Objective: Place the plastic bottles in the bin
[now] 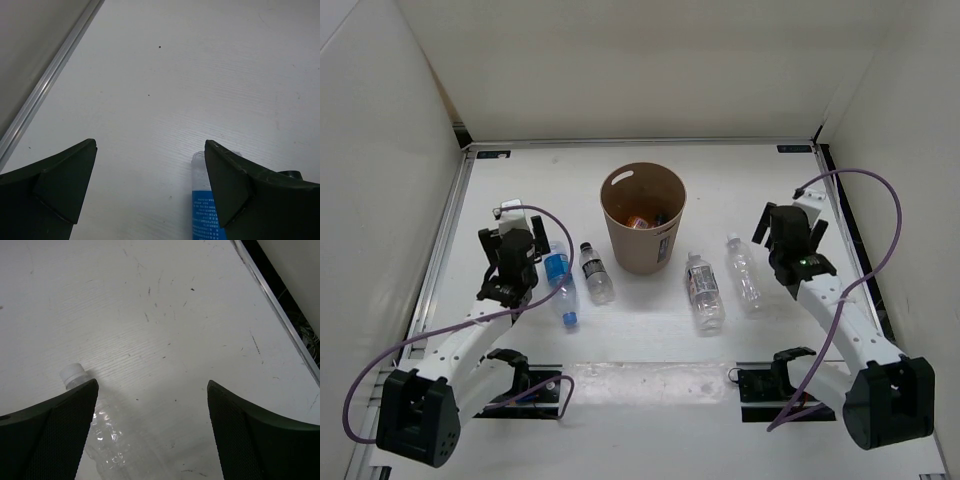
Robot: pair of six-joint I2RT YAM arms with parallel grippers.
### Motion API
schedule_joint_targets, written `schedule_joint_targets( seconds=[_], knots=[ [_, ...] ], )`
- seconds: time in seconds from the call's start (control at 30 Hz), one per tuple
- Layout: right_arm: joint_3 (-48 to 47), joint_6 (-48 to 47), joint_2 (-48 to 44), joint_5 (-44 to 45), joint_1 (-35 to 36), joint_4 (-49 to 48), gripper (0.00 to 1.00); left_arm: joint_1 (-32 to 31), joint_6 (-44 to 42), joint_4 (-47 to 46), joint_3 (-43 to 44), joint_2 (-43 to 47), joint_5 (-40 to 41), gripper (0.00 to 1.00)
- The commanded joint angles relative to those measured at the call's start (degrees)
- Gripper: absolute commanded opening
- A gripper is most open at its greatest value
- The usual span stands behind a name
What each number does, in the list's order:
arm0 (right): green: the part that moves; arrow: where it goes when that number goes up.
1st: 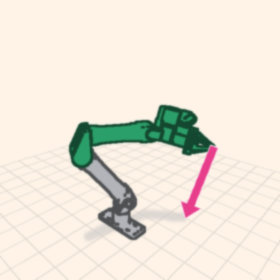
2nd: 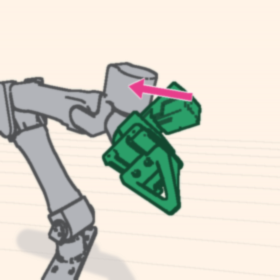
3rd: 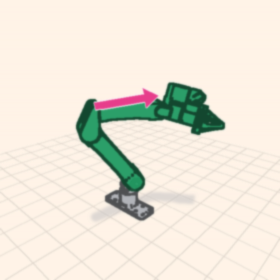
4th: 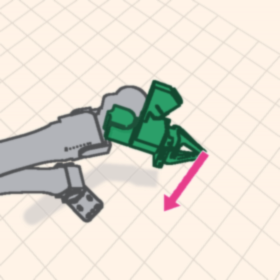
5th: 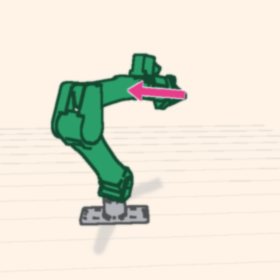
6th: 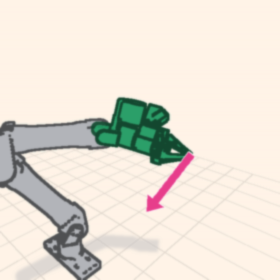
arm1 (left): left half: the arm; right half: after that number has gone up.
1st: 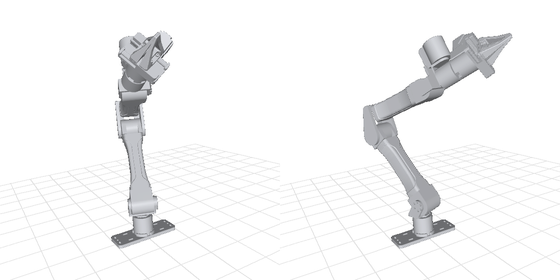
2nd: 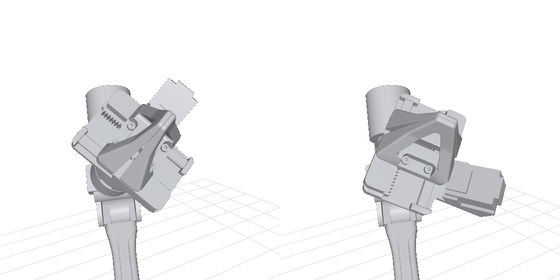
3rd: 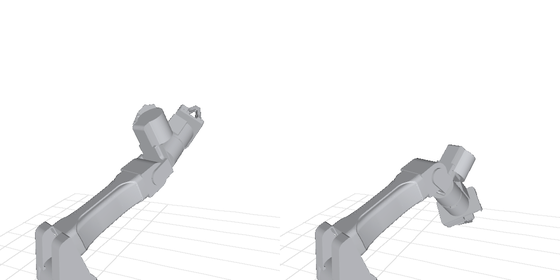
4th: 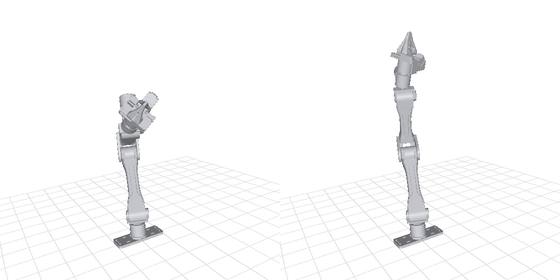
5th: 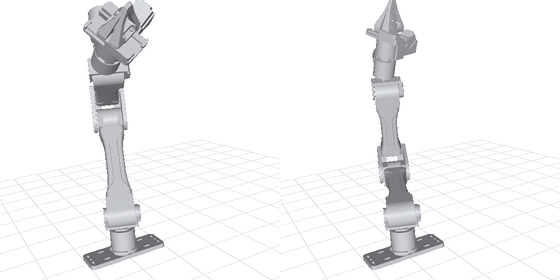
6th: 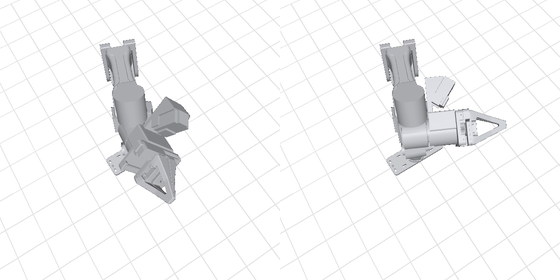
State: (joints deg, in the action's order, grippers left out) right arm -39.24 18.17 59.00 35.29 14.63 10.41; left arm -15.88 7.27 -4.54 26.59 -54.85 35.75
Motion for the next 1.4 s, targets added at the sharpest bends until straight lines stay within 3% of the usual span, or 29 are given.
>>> schedule_joint_targets(
  seconds=[0.0, 0.03, 0.13, 0.37, 0.47, 0.57, 0.7, 0.9, 1.07, 1.37],
  knots=[
    [-3.64, 3.35, 0.85, 3.74, -3.35, 0.57, 0.90, -0.20, -0.50, -1.27, -0.57, 1.50, -0.77, 1.00],
    [-3.65, 2.66, 1.89, -3.31, -4.60, -0.21, 0.90, -0.29, -0.67, -1.35, -0.49, 1.15, -0.68, 1.00],
    [-5.57, 1.77, 5.23, -11.80, -9.44, 1.43, 0.90, -0.12, -0.59, -0.91, 0.04, 0.36, -0.15, 1.00],
    [-7.95, 0.65, 7.53, 1.86, 0.21, 2.16, 0.90, -0.21, -0.94, 0.23, 1.62, -1.57, -0.15, 1.00],
    [-10.41, 0.63, 9.81, 1.46, 3.03, 5.29, 0.90, -0.20, -1.03, 0.32, 1.97, -2.19, -0.15, 1.00],
    [-18.75, 5.63, 15.78, -5.13, -0.65, 18.82, 0.90, -0.20, -1.12, 0.49, 2.41, -2.89, -0.32, 1.00],
    [-27.37, 5.21, 26.40, -26.87, -10.21, 30.43, 0.90, -0.29, -0.76, 0.75, 3.38, -4.12, 0.55, 1.00],
    [-22.46, 6.70, 26.87, -37.02, -7.44, 28.00, 0.90, -0.29, -0.15, 1.20, 3.21, -3.69, 1.25, 1.00],
    [-20.61, 8.72, 28.79, -37.92, -2.95, 26.59, 0.90, -0.29, -0.06, 1.11, 3.12, -3.60, 1.52, 1.00],
    [-17.98, 7.15, 28.54, -41.26, -6.89, 27.46, 0.90, -0.38, 0.12, 1.98, 4.17, -4.47, 1.96, 1.00]
  ],
)
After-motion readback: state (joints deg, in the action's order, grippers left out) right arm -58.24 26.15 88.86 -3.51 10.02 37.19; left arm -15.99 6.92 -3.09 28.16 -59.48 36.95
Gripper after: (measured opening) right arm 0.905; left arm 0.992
